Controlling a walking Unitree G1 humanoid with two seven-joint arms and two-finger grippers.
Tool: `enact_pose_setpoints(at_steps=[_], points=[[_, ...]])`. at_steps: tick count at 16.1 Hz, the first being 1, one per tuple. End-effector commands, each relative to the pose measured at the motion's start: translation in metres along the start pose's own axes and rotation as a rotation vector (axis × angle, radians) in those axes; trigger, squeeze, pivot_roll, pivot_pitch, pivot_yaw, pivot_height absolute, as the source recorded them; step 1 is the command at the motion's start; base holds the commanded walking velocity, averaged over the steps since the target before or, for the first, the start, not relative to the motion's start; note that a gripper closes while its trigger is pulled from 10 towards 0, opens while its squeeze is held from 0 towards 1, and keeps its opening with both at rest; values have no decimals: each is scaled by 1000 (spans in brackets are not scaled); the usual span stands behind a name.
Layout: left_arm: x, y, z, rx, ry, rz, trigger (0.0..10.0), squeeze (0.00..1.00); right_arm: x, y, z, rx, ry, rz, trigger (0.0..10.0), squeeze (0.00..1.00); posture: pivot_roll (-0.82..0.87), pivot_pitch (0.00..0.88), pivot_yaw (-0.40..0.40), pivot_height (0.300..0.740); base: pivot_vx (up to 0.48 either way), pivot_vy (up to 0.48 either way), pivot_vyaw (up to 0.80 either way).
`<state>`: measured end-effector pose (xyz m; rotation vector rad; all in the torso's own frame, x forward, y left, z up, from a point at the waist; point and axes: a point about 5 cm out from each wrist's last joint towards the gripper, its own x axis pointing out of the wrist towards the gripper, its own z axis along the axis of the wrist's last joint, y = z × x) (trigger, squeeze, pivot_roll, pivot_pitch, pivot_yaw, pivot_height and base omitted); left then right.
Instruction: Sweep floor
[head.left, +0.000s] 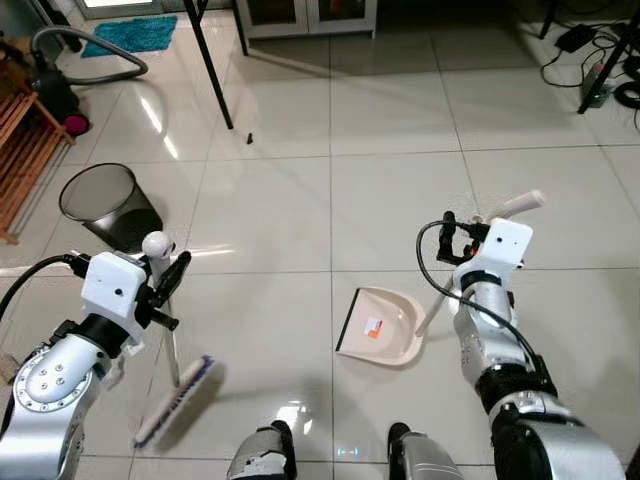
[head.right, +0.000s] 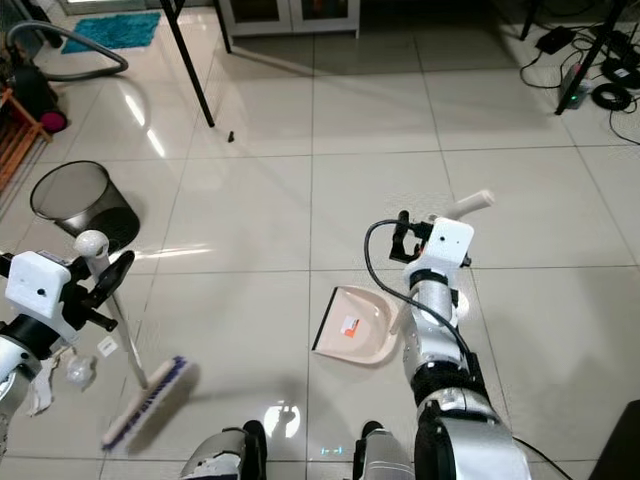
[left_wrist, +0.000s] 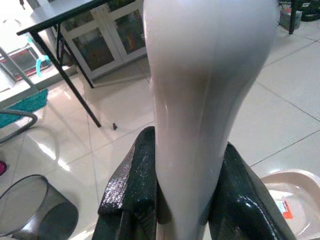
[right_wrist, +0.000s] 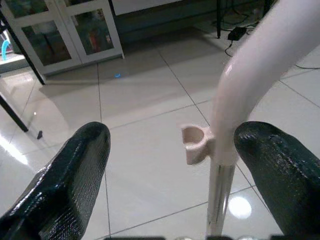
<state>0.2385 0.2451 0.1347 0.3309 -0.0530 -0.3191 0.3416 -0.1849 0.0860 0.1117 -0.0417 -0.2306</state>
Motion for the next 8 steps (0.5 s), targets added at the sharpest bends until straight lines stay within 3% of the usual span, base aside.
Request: enact_pose_setpoints(at_steps=[1,8], points=[[-5,7,7,36,-7,5,10000,0,-1,-1,-2,-1,6,-6,10000,0,216,257,119,740,0,0,0],[-11,8,10,42,11,-5,10000,0,11,-21,8,-13,-1,-85,10000,0,229,260,123,740,0,0,0]])
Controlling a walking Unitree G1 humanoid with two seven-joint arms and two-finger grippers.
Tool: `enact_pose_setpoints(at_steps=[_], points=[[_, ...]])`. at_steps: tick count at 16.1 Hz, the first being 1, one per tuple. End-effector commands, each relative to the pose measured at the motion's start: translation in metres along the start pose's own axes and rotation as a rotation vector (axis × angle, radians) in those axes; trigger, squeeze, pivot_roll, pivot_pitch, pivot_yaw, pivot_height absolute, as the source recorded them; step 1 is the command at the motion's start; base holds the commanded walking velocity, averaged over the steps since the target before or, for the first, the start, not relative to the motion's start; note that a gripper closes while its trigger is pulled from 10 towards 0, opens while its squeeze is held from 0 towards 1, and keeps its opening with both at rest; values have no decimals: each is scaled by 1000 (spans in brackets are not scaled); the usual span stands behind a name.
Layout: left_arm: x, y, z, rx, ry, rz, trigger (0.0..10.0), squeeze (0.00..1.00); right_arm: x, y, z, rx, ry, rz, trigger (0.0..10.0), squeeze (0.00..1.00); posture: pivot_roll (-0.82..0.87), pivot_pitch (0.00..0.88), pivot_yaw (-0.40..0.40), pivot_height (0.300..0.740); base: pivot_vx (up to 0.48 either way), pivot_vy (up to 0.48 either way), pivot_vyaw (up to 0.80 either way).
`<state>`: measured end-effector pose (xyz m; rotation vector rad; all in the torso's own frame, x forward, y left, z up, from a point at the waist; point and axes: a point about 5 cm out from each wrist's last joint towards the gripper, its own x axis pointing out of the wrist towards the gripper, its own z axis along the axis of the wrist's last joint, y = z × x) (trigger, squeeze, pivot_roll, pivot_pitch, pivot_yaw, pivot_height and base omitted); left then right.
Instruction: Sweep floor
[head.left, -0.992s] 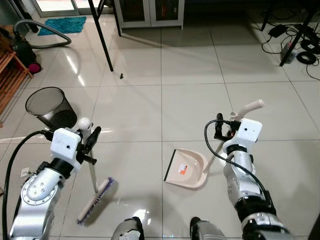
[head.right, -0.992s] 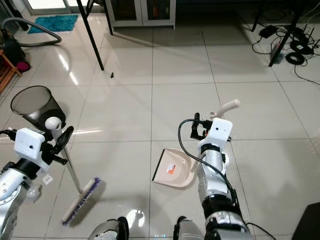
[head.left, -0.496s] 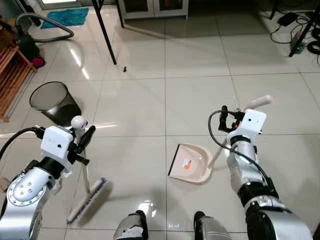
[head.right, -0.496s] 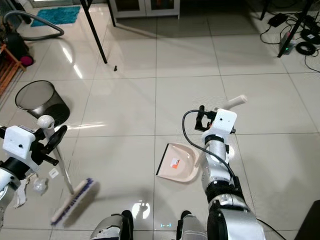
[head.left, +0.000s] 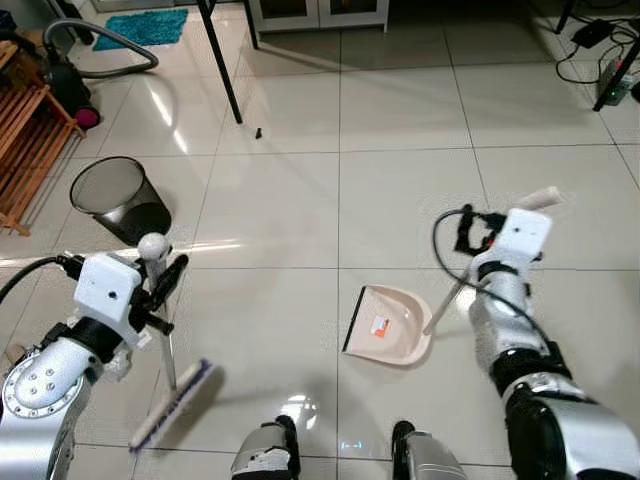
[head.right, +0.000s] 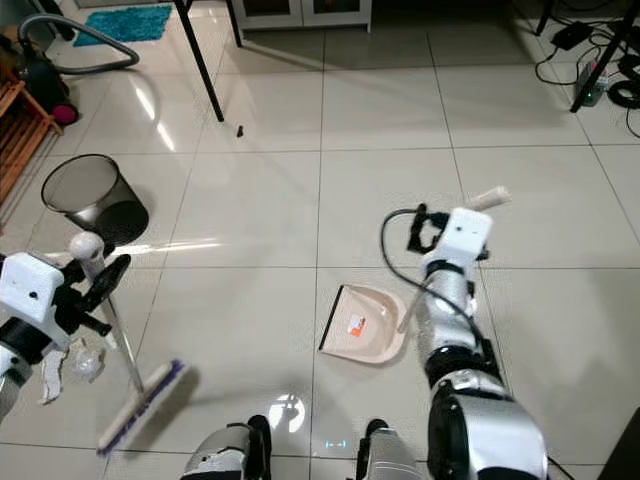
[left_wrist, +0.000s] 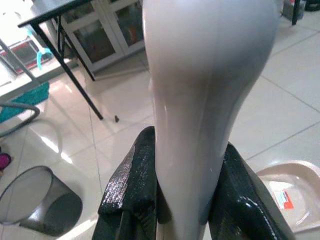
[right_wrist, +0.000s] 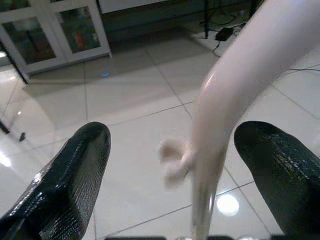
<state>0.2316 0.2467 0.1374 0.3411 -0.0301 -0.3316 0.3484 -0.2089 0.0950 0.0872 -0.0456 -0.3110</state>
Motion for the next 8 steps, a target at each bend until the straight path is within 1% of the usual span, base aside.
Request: enact_pose_setpoints(at_steps=[1,2,3,5,8], points=[[-5,8,7,35,-10,11,10000,0,-1,-1,-3,13,12,-8,10000,0,230,260,124,740,0,0,0],[-5,8,8,37,-9,8,10000,0,0,-5,-2,35,18,-30,10000,0,233,261,126,740,0,0,0],[-5,8,8,38,-8,5,10000,0,2,-7,0,76,7,-36,10000,0,238,263,128,740,0,0,0],[-5,9,9,41,-8,6,10000,0,4,-8,3,114,-4,-35,10000,0,241,265,129,740,0,0,0],[-6,10,10,45,-5,7,10000,0,6,-9,6,110,-10,-27,10000,0,246,264,127,740,0,0,0]])
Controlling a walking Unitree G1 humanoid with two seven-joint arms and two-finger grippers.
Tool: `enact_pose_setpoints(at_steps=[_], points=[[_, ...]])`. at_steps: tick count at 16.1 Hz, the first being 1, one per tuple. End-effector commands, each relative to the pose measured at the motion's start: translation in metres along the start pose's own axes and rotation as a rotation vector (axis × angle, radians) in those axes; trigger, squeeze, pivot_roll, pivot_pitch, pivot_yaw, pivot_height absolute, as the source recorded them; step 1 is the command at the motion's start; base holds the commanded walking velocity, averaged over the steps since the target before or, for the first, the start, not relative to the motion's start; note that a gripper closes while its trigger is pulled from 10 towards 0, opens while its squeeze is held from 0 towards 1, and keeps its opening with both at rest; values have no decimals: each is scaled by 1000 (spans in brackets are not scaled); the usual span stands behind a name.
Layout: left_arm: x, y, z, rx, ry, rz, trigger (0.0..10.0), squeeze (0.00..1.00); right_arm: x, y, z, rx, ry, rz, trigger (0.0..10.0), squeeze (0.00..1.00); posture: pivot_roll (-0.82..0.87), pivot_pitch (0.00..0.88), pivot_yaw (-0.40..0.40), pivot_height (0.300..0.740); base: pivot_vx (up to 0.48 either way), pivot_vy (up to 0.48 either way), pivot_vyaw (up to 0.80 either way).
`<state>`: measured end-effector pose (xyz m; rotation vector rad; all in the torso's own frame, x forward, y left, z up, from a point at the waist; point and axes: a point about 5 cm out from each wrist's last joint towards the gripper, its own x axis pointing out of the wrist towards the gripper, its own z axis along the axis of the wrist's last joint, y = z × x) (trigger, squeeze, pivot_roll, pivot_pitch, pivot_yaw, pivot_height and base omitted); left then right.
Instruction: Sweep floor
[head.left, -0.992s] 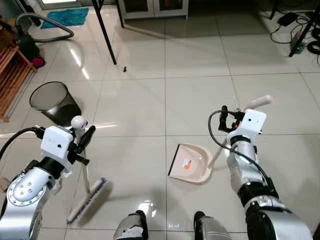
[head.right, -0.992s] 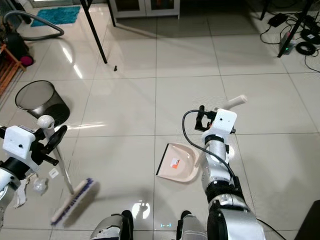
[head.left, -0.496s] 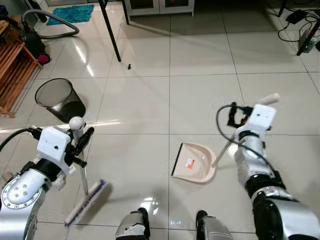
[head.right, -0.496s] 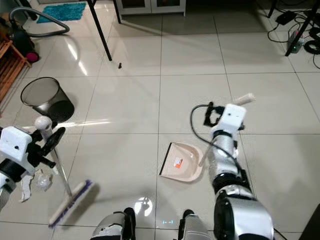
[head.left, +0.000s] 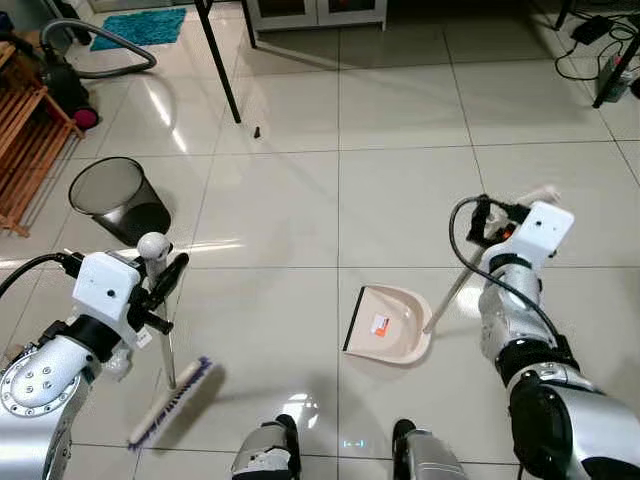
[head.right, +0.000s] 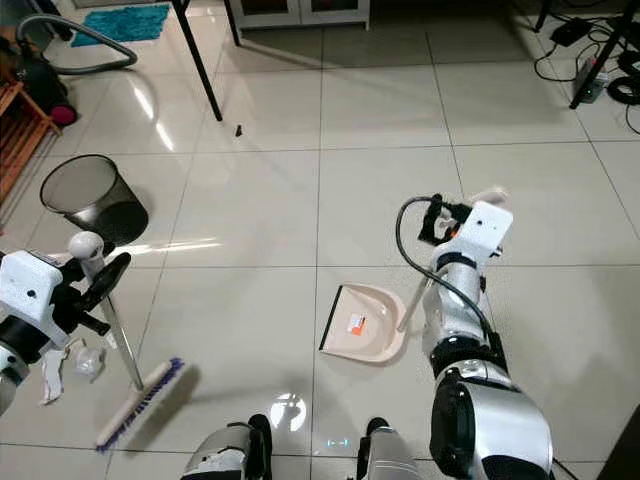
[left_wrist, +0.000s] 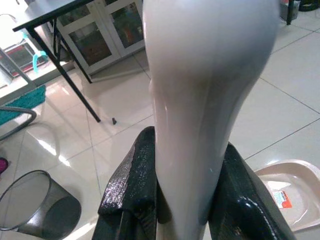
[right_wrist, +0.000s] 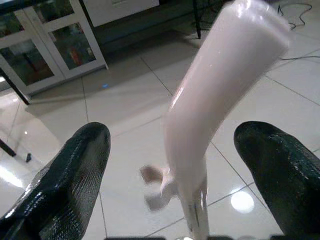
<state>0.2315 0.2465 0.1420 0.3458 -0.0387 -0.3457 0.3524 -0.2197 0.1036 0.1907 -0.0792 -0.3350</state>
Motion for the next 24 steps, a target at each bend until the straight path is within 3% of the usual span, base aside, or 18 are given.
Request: enact_pose_setpoints(at_steps=[1,7,8,9,12,13,19,24], points=[[-7,9,5,41,8,19,10000,0,-1,-2,-1,-2,3,6,10000,0,255,264,124,740,0,0,0],[-14,15,7,55,20,23,10000,0,2,-9,0,-60,19,12,10000,0,279,265,127,740,0,0,0],[-15,16,7,57,22,22,10000,0,3,-10,1,-62,15,9,1765,0,284,264,130,740,0,0,0],[-17,17,7,61,25,20,10000,0,3,-11,2,-62,11,6,0,0,296,261,135,740,0,0,0],[-20,22,11,79,32,13,10000,0,4,-14,3,-79,12,-5,0,0,320,259,146,740,0,0,0],[-22,24,12,85,35,12,10000,0,3,-13,2,-82,12,-6,10000,0,333,258,153,740,0,0,0],[-25,32,17,105,42,6,10000,0,4,-12,3,-82,0,-20,10000,0,361,257,171,740,0,0,0],[-23,31,17,102,43,-6,10000,0,4,-24,6,-91,-9,-53,10000,0,355,250,177,740,0,0,0]])
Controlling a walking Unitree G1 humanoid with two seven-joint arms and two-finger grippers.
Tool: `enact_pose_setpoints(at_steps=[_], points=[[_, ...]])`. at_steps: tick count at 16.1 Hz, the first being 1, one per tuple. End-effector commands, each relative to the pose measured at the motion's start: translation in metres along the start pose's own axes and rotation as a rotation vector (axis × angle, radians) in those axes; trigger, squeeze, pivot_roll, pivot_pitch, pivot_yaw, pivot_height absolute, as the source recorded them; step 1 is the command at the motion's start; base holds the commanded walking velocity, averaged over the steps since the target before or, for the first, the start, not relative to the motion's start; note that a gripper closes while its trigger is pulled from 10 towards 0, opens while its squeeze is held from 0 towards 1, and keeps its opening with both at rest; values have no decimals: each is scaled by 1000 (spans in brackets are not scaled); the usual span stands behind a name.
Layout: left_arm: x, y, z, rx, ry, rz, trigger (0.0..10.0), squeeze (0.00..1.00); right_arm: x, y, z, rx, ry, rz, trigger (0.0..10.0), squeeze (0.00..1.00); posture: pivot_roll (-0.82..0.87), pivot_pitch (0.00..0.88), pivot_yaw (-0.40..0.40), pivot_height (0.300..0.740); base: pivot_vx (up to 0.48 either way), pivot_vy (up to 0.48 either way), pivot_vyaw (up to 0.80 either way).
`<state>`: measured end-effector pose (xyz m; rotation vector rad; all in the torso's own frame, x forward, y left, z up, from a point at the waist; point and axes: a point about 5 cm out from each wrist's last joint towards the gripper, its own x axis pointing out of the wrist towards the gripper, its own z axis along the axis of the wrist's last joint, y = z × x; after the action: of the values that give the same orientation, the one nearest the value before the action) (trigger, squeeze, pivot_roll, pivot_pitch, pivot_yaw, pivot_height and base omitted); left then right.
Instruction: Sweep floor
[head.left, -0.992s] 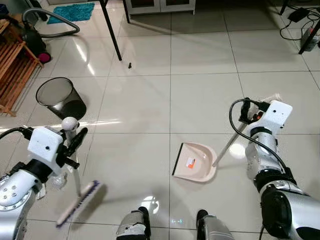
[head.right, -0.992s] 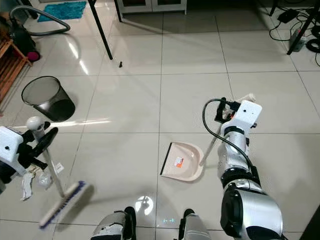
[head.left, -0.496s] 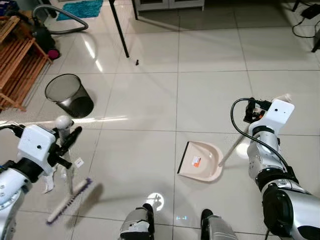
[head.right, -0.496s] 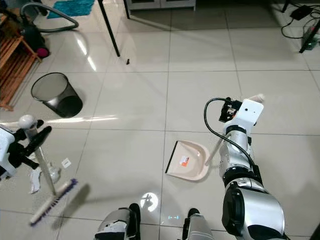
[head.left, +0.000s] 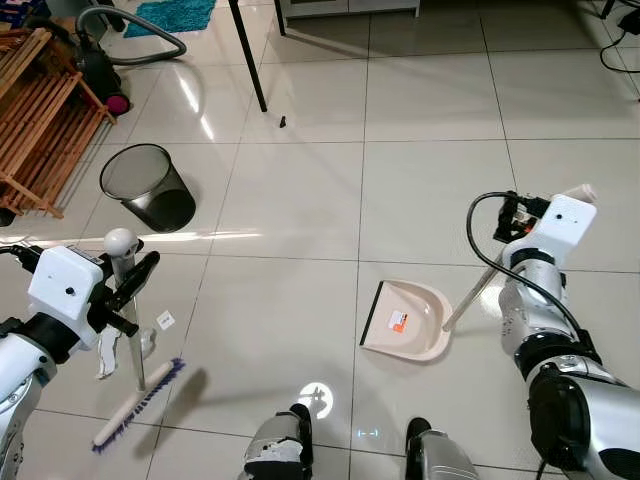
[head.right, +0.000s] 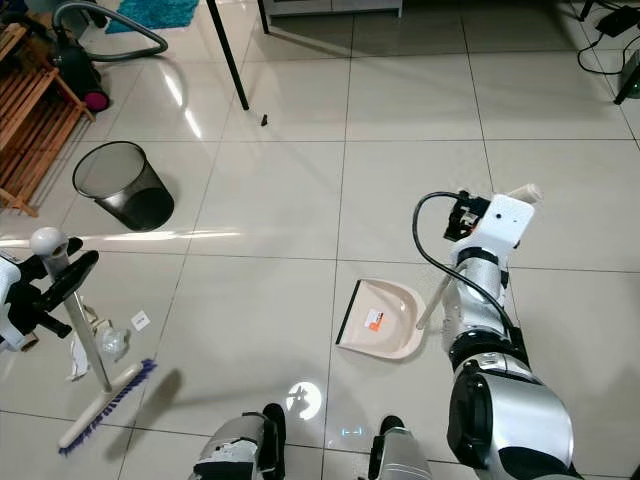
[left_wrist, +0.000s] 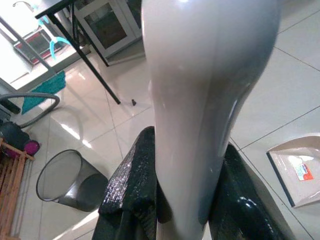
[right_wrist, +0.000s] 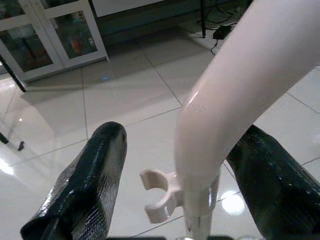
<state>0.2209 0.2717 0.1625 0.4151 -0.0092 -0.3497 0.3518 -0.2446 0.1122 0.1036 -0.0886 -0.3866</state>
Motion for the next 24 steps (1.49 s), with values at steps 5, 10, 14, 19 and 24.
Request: enact_pose_setpoints(at_steps=[5,10,14,19,24], points=[[-2,7,5,41,3,2,10000,0,-4,-7,-8,-13,27,-17,0,0,358,247,182,740,0,0,0],[-3,7,6,43,2,2,10000,0,-5,-9,-9,-17,30,-25,0,0,358,242,182,740,0,0,0],[-3,7,6,43,5,1,10000,0,-5,-10,-8,-17,28,-26,0,0,359,244,182,740,0,0,0],[-4,6,6,43,4,0,10000,0,-5,-10,-8,-15,26,-31,0,0,361,246,183,740,0,0,0],[-4,5,5,36,5,1,10000,0,-7,-12,-11,-15,22,-53,0,0,354,255,175,740,0,0,0]])
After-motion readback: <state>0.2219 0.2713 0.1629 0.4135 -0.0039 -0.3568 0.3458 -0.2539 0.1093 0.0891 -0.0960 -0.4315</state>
